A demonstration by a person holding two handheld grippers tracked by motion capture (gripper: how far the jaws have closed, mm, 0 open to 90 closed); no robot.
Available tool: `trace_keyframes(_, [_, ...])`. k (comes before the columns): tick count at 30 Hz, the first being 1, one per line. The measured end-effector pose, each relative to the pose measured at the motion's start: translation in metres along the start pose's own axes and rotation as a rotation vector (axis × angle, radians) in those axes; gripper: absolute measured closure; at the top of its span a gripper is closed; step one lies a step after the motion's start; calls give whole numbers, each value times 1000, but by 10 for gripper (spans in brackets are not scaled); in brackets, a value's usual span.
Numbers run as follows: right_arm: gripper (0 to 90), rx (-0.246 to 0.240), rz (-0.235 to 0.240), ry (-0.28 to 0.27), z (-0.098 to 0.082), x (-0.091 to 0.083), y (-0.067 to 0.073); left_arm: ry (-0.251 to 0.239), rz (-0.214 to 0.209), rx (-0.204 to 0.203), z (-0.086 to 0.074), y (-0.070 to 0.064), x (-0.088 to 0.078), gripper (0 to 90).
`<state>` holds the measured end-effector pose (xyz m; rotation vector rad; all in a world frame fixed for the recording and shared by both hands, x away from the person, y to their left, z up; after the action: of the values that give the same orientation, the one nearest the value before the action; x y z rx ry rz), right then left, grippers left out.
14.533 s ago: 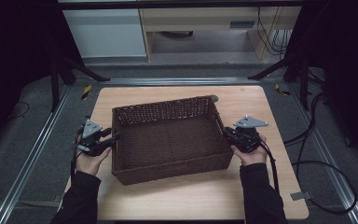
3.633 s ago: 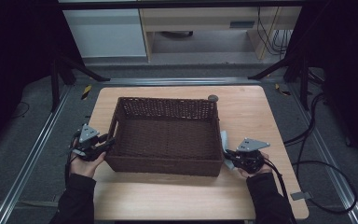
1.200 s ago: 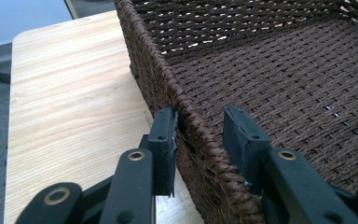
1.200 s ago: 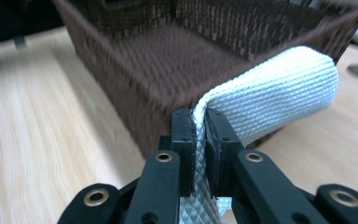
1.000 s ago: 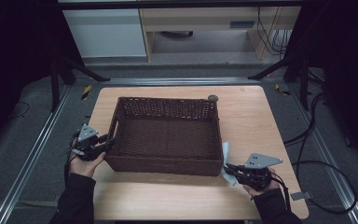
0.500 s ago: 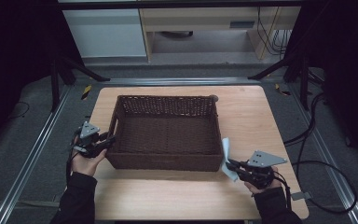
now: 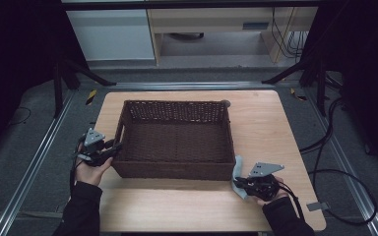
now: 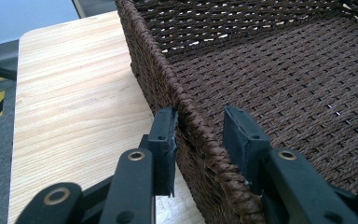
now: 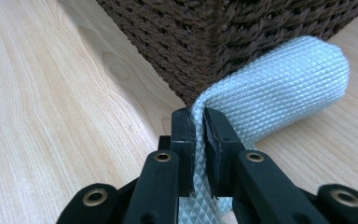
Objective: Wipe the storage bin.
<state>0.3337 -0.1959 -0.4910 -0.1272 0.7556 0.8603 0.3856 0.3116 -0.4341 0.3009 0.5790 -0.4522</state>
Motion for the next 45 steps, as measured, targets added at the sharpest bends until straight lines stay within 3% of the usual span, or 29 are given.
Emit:
trace_keyframes(6, [826,33,-30,-39,3,-6,-7,-3,-5,-7,0,0,0,641])
trace_keyframes(11, [824,97,-131,-145,4,-28,-24,-2,-3,-2,0,0,0,642])
trace_keyframes(16, [822,175,-246,-208,-1,-46,-44,-8,-6,-9,-1,1,0,641])
trace_keyframes(20, [819,216,-325,-194,-10,-52,-60,-10,-9,-9,-2,1,0,640])
trace_keyframes(26, [814,297,-386,-140,-21,-53,-75,-10,-4,-5,-1,0,0,641])
trace_keyframes(33, [747,326,-421,-82,-26,-48,-81,-10,-7,-5,-2,1,0,641])
trace_keyframes(40, [599,292,-465,-175,-19,-55,-77,-10,-11,-6,-2,1,0,641])
trace_keyframes(45, [567,273,-472,-250,-8,-64,-74,-10,-13,-7,-2,1,0,641])
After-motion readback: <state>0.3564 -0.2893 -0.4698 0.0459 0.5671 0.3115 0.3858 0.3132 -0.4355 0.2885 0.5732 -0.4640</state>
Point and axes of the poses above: each handheld gripper's, and its own axes: x roughly forward along the jaws, z roughly out of its top, y roughly to its left, the point moved 1 cm from there along x, roughly forward along the jaws, and after that the axes turned 9 degrees about x, right-handed, at the moved point
